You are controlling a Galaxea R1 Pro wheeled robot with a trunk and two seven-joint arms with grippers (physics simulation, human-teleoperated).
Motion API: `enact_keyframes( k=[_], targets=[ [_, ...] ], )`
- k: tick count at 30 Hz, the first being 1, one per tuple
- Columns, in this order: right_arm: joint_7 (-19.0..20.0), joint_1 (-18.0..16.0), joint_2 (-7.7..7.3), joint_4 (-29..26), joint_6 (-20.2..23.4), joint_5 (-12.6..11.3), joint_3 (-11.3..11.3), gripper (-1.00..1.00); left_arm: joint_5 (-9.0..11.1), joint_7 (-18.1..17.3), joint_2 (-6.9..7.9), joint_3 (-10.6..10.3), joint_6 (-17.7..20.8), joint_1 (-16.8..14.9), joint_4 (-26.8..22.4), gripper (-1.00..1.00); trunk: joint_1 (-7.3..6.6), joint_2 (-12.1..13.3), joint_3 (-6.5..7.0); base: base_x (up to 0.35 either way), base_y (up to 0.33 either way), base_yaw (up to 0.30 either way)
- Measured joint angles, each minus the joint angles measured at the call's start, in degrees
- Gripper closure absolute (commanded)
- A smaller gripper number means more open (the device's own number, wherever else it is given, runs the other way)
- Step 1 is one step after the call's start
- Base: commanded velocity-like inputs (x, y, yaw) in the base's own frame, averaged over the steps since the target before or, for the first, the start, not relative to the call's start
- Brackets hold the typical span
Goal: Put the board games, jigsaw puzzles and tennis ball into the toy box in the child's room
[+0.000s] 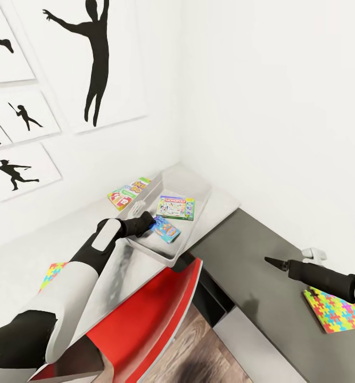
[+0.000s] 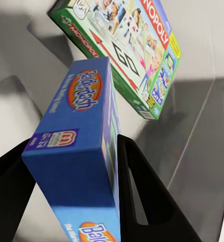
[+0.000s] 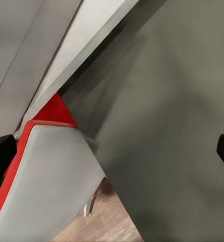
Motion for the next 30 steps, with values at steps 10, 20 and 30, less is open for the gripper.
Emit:
enact_keyframes(
  k=[10, 20, 30],
  targets=[
    [0.0, 0.0, -0.02, 0.0, 0.0, 0.0, 0.0, -1.00, 0.0, 0.0, 0.00, 0.0, 0.0, 0.0, 0.0, 1.00, 0.00, 0.0, -0.03, 0.000, 0.000, 0.000],
    [0.0, 0.0, -0.08, 0.0, 0.0, 0.0, 0.0, -1.00, -0.1, 0.2, 0.00, 0.0, 0.0, 0.0, 0.0, -1.00, 0.00, 0.0, -0.04, 0.000, 0.000, 0.000],
    [0.0, 0.0, -0.09, 0.0, 0.0, 0.0, -0.1, -1.00, 0.0, 0.3, 0.03, 0.1, 0.0, 0.0, 0.0, -1.00, 0.00, 0.0, -0.04, 0.000, 0.000, 0.000]
  ],
)
